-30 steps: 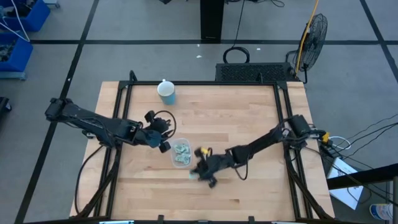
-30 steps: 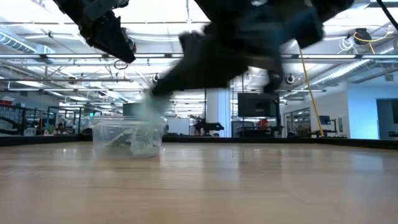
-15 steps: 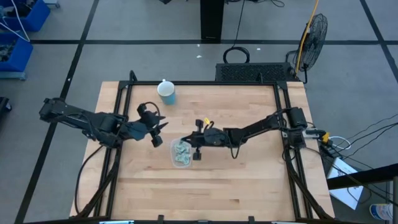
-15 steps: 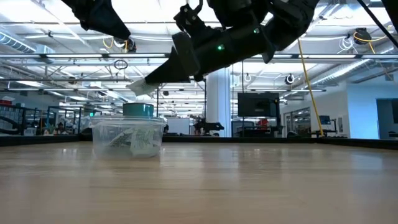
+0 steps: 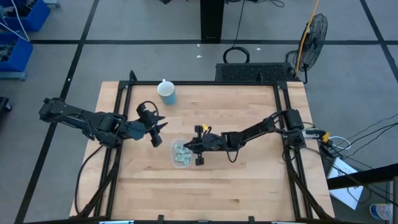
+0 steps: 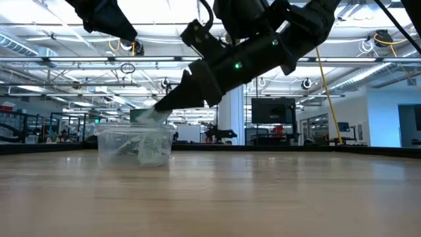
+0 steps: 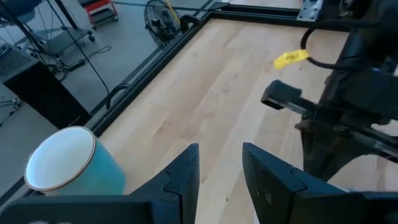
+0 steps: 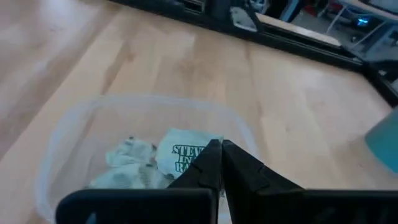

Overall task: Pick and place Stevia / Truvia into bins
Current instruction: Put the stevia packet into the transparent container, then return to Home Position

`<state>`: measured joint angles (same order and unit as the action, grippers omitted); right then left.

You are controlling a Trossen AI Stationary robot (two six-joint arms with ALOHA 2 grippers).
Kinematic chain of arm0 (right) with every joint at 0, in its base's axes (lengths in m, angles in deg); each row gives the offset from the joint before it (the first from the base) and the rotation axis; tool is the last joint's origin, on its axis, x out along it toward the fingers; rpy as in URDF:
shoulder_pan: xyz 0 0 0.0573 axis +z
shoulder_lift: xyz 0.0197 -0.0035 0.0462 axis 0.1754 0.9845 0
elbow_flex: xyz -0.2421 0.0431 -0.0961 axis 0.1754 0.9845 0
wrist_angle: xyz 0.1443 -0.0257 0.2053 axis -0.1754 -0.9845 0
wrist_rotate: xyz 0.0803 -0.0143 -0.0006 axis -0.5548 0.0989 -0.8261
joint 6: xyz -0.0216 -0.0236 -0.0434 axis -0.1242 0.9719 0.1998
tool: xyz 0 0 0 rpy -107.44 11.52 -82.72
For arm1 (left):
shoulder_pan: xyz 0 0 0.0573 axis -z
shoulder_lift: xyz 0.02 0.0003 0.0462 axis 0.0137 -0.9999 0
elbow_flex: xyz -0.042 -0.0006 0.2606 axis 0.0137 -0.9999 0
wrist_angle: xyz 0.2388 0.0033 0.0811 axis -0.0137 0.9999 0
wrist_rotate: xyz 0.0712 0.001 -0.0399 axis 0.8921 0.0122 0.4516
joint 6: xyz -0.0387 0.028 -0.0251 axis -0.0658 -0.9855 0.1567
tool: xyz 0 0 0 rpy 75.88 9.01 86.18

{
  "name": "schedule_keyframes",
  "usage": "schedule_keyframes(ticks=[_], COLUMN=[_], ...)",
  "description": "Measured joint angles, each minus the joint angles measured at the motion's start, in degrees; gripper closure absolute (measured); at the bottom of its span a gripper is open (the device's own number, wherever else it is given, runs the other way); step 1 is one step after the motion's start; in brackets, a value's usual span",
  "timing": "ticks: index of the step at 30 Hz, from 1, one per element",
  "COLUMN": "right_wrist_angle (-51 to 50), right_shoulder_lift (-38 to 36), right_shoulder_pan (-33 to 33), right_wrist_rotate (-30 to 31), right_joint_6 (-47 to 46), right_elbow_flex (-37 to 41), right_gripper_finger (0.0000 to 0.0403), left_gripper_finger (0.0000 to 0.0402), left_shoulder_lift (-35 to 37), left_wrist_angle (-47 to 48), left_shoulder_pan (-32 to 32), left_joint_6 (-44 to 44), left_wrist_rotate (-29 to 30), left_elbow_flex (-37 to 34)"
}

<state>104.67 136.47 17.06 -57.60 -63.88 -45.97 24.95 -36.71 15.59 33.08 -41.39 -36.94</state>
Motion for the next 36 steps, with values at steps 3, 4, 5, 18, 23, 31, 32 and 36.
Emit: schedule_keyframes(ticks=[3, 4, 5, 18, 23, 31, 32, 36], right_wrist_angle=[-1.8, -1.9, -1.6, -5.4, -22.8, -43.0, -40.9, -30.0], right_shoulder_lift=[0.1, 0.2, 0.2, -6.6, -19.2, -42.8, -45.9, -58.8], right_shoulder_pan=[-0.1, -0.1, -0.2, 0.4, 0.6, 3.3, 4.3, 8.7], right_wrist_rotate=[-1.7, -2.5, -2.9, -2.6, -2.4, -0.1, 1.4, 10.2], right_joint_6=[0.4, 0.4, 0.1, 3.1, 0.2, -14.7, -15.0, -17.7], right_elbow_flex=[0.1, 0.1, 0.1, 0.1, 0.1, 8.1, 11.2, 25.8], right_gripper_finger=[0.0386, 0.038, 0.0372, 0.0292, 0.0295, 0.0307, 0.0308, 0.0309], left_gripper_finger=[0.0273, 0.0273, 0.0273, 0.0273, 0.0273, 0.0273, 0.0273, 0.0273], left_shoulder_lift=[0.0, 0.0, 0.0, 7.8, 18.6, 34.4, 36.3, 43.5], left_wrist_angle=[0.0, 0.0, 0.0, 11.7, 28.1, 32.7, 30.4, 17.5], left_shoulder_pan=[0.0, 0.0, 0.0, 0.0, 0.0, 0.0, 0.0, 0.0], left_joint_6=[-0.1, -0.2, -0.4, 0.9, 9.2, 12.5, 11.3, 2.5], left_wrist_rotate=[0.0, 0.0, 0.0, -2.7, -5.9, 0.7, 1.1, -3.9], left_elbow_flex=[0.0, 0.0, 0.0, 0.0, 0.0, -2.6, -4.4, -12.1])
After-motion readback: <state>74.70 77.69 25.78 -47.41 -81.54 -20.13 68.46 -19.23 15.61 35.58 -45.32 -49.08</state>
